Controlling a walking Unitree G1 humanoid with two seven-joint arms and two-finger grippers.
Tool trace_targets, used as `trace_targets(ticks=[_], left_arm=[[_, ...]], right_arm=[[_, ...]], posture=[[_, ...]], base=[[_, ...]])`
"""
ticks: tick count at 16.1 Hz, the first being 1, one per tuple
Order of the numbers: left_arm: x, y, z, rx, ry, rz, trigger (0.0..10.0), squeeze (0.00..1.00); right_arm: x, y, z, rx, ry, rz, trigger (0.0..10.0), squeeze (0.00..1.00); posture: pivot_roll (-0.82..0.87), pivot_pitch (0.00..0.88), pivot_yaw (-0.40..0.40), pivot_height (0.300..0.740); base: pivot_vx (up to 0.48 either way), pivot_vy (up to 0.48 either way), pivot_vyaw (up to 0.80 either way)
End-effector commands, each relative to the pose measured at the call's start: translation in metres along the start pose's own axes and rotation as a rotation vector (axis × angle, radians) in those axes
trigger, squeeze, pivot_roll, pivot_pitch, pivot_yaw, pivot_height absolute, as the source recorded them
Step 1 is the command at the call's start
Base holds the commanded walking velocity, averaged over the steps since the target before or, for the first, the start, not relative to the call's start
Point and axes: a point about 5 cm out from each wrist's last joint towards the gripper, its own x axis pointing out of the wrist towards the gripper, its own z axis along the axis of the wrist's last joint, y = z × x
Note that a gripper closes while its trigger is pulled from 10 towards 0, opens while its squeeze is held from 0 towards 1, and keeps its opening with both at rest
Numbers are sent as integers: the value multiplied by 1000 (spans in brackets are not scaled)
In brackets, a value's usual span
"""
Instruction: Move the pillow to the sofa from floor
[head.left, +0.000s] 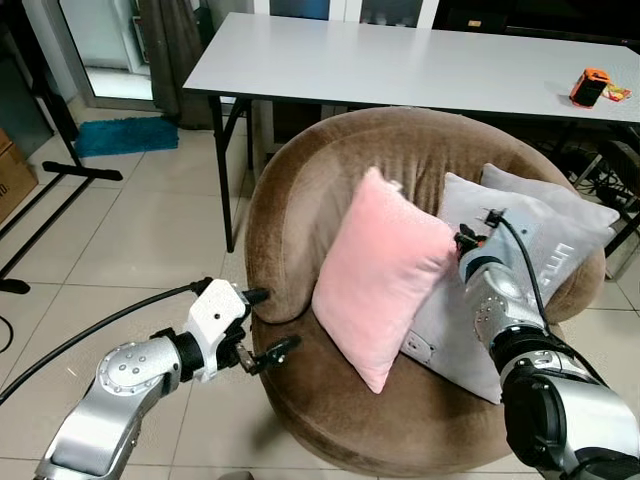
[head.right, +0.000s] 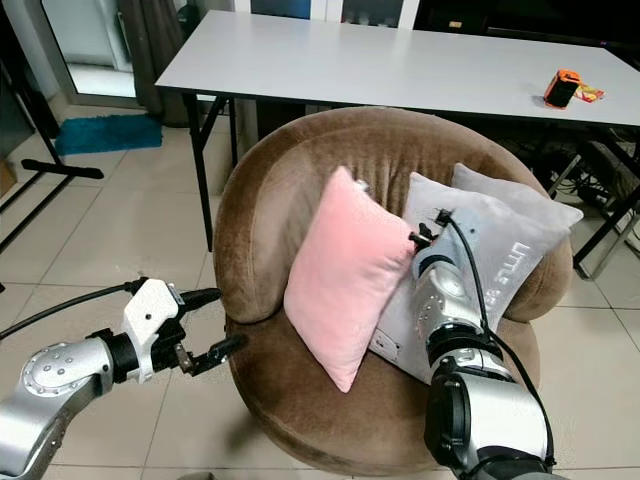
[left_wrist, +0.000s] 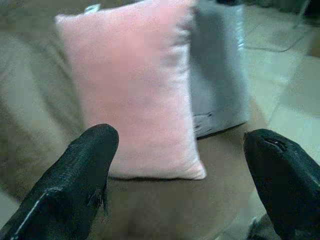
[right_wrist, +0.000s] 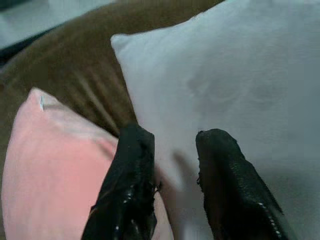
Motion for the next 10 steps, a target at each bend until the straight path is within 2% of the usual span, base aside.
trace_targets(ticks=[1, 4, 5, 6, 7, 8, 9, 10], left_arm=[[3, -3, 5, 5, -9, -46, 10000, 0], [5, -2, 7, 15, -31, -28, 10000, 0], [6, 1, 9, 30, -50, 26, 10000, 0], [7, 6, 11, 36, -84, 127, 10000, 0], [6, 8, 12, 31, -121, 209, 10000, 0], [4, 6, 13, 33, -144, 259, 10000, 0], [2, 6, 12, 28, -149, 297, 10000, 0], [-1, 7, 12, 26, -153, 362, 10000, 0]], right_arm=[[0, -5, 11, 42, -67, 8, 10000, 1000], [-7, -10, 18, 54, -118, 37, 10000, 1000], [-15, -9, 23, 54, -160, 87, 10000, 1000], [-30, -5, 29, 31, -218, 147, 10000, 1000], [-49, -2, 30, -17, -261, 195, 10000, 106], [-67, 3, 24, -29, -260, 239, 10000, 0], [-80, 6, 17, -46, -240, 255, 10000, 0], [-97, 11, -4, -67, -149, 290, 10000, 0]], posture=[[65, 0, -25, 740], [51, 0, -21, 740], [46, 0, -20, 740], [39, 0, -22, 740], [34, 0, -25, 740], [26, 0, -30, 740], [26, 0, -30, 740], [10, 0, -32, 740]], base=[[0, 0, 0], [0, 0, 0], [0, 0, 0], [0, 0, 0], [0, 0, 0], [0, 0, 0], [0, 0, 0], [0, -270, 0]])
